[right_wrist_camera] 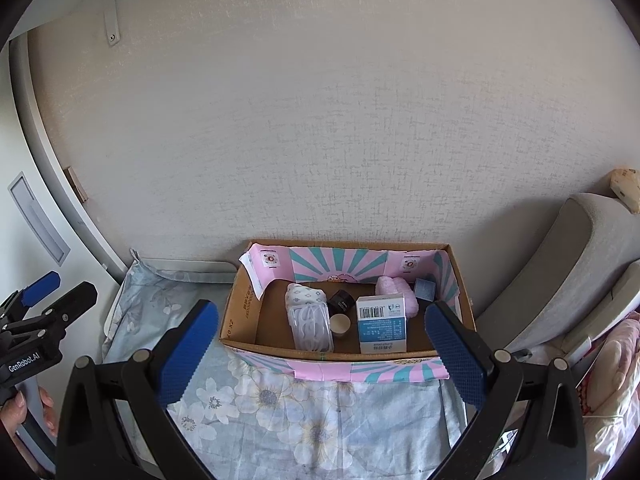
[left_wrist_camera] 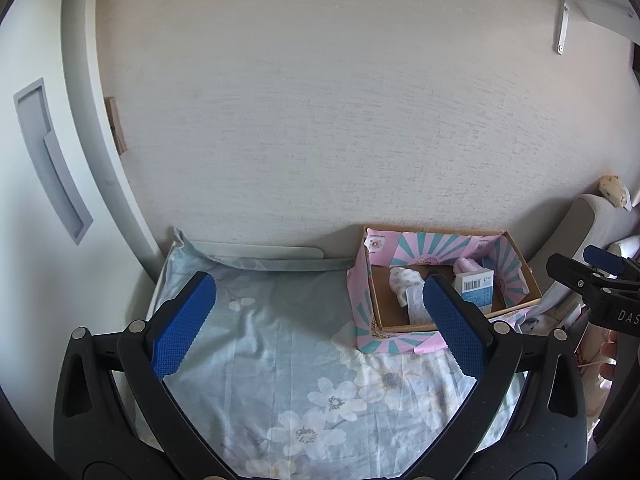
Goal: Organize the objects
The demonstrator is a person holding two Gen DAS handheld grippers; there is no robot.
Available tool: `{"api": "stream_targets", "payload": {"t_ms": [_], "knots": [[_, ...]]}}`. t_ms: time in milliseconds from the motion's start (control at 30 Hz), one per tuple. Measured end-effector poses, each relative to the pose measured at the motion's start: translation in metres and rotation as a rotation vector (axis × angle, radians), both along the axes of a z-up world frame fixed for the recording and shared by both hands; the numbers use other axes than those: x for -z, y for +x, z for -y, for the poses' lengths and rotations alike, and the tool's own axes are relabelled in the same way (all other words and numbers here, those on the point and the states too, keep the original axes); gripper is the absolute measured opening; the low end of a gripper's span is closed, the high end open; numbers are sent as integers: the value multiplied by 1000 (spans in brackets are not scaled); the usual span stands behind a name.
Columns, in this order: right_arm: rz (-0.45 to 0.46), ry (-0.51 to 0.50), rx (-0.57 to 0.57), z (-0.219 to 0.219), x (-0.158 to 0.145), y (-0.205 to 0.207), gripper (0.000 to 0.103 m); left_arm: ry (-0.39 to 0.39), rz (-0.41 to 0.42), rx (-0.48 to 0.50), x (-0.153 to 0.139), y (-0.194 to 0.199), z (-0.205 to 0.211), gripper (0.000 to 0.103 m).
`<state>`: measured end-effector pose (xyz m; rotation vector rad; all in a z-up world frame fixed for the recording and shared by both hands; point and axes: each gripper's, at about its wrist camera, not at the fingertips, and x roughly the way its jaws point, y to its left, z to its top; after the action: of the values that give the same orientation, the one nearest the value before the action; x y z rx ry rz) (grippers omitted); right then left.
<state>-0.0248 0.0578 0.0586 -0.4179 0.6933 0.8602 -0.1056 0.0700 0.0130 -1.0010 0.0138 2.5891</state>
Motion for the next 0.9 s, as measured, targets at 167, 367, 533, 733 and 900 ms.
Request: {"api": "stream_targets", "payload": {"t_ms": [167, 367, 533, 733, 900], "knots": [[4, 3, -6, -2, -2, 0, 103, -1, -2, -4, 0, -1, 0, 103], [4, 7, -5, -4, -3, 3, 103, -7, -4, 2, -1, -4, -3, 103], [1, 6, -5, -7, -2, 5, 103, -12, -4, 3, -1, -6, -4, 103], [1, 6, -8, -10, -1, 5, 103, -9, -3, 0, -1, -8, -3, 103], [4, 5, -9, -12, 0, 5, 103, -27, -17, -16, -1, -8, -1, 103]]}}
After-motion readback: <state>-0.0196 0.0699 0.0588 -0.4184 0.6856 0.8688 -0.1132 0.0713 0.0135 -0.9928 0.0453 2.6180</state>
